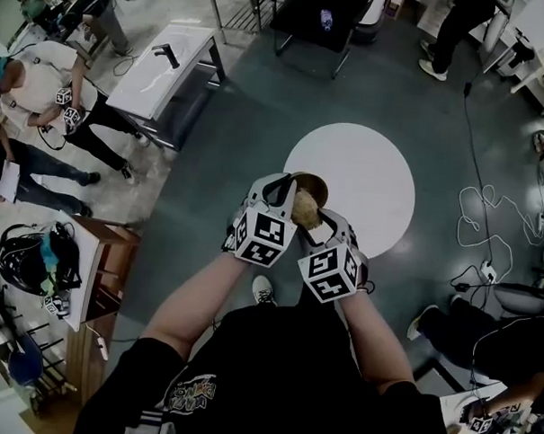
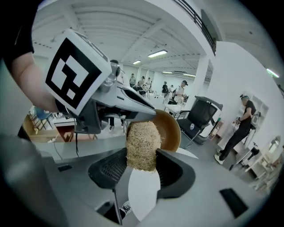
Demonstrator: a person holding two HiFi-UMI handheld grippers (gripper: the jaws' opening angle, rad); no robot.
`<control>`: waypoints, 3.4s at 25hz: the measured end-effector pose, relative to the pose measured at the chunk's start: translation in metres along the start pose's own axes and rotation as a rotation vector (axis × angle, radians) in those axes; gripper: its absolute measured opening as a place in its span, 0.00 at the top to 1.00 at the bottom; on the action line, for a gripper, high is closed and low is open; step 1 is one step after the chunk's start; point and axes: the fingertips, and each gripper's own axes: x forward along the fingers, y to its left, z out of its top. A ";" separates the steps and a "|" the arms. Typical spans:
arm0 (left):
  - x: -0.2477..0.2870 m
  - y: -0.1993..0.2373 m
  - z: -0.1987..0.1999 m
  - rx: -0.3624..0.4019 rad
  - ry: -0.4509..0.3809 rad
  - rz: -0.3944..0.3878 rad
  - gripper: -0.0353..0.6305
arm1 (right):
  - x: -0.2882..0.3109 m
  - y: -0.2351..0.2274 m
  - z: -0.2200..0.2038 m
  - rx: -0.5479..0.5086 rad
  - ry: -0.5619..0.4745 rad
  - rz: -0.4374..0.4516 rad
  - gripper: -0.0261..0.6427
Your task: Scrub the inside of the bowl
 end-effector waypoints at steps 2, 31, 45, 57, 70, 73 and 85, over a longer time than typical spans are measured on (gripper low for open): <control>-0.001 0.000 -0.001 -0.014 -0.001 0.002 0.91 | -0.002 0.003 0.004 0.018 -0.019 0.003 0.64; -0.030 -0.057 -0.004 0.167 0.006 -0.642 0.92 | -0.035 -0.065 0.000 -0.234 -0.182 0.112 0.64; -0.008 -0.022 0.000 -0.040 -0.011 -0.454 0.92 | -0.043 -0.083 -0.022 -0.138 -0.168 0.051 0.64; 0.007 0.010 0.000 -0.257 -0.008 -0.263 0.92 | -0.030 -0.040 -0.058 -0.106 -0.097 0.115 0.64; 0.015 0.003 0.003 -0.411 -0.018 -0.204 0.92 | 0.005 0.019 -0.034 -0.092 -0.138 0.214 0.64; 0.016 -0.006 0.004 -0.432 -0.016 -0.203 0.92 | 0.009 0.020 -0.029 -0.060 -0.149 0.197 0.64; 0.027 -0.011 -0.020 -0.428 0.030 -0.199 0.92 | 0.003 0.009 -0.069 -0.006 -0.090 0.154 0.64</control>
